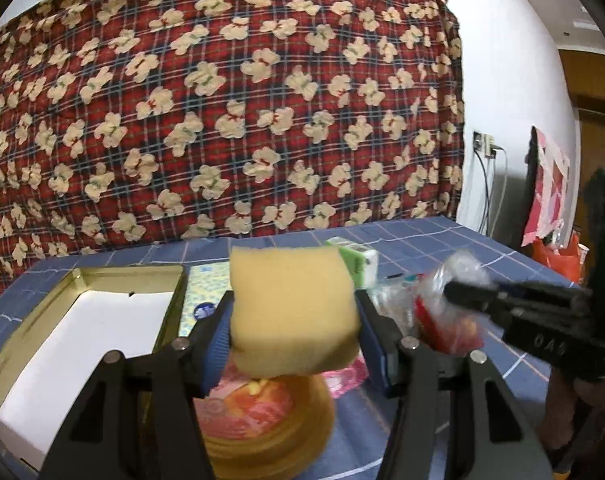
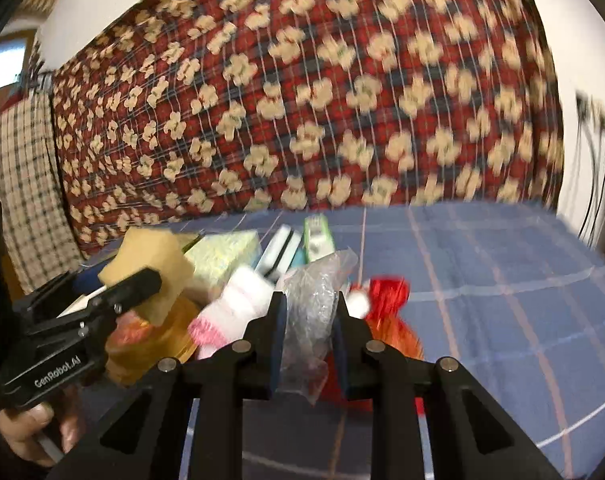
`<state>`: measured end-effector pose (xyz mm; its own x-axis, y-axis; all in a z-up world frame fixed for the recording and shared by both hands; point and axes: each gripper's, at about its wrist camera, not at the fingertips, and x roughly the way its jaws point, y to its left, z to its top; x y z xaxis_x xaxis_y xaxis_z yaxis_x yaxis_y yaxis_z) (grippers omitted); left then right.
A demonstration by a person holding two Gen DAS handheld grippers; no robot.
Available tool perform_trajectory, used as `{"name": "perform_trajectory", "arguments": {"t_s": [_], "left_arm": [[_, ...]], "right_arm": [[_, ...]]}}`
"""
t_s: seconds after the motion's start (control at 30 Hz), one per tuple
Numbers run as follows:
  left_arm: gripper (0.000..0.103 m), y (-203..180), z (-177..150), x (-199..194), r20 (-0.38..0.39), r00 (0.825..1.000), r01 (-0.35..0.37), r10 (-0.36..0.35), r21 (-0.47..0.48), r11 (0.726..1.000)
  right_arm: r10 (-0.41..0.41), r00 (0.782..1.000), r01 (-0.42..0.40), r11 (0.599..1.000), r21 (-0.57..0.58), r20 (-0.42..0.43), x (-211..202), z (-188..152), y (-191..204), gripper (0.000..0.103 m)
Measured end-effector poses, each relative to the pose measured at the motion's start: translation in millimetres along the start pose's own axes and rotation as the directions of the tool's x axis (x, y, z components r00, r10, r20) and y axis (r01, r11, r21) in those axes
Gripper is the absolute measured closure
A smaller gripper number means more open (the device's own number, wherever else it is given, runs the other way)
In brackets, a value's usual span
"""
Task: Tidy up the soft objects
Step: 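Carry the yellow sponge and clear plastic bag over the gold tin tray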
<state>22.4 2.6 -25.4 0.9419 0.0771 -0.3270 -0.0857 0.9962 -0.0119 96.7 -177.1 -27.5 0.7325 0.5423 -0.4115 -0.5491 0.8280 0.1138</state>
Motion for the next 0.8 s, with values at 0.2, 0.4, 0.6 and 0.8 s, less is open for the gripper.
{"name": "perform_trajectory", "arguments": {"t_s": [0.2,0.4,0.6,0.8], "left_arm": [[0.046,12,-1,2,0.009,1.000,-0.029,0.029,-0.024,0.999],[0.046,10,0,2,0.030,0.999,-0.038,0.039,-0.015,0.999],[0.046,7,3,7,0.034,0.998,-0.047,0.047,-0.010,0.999],[0.046,13,5,12,0.048,0.995,-0.086,0.087,-0.034,0.996]], "right_arm": [[-0.036,0.999,0.036,0.999,0.003,0.035,9,5,4,0.080],[-0.079,0.994,0.078,0.997,0.018,0.069,10,8,2,0.080],[-0.100,0.989,0.100,0.995,0.001,0.113,16,14,6,0.080],[-0.127,0.983,0.130,0.991,-0.013,0.136,26,20,13,0.080]]}}
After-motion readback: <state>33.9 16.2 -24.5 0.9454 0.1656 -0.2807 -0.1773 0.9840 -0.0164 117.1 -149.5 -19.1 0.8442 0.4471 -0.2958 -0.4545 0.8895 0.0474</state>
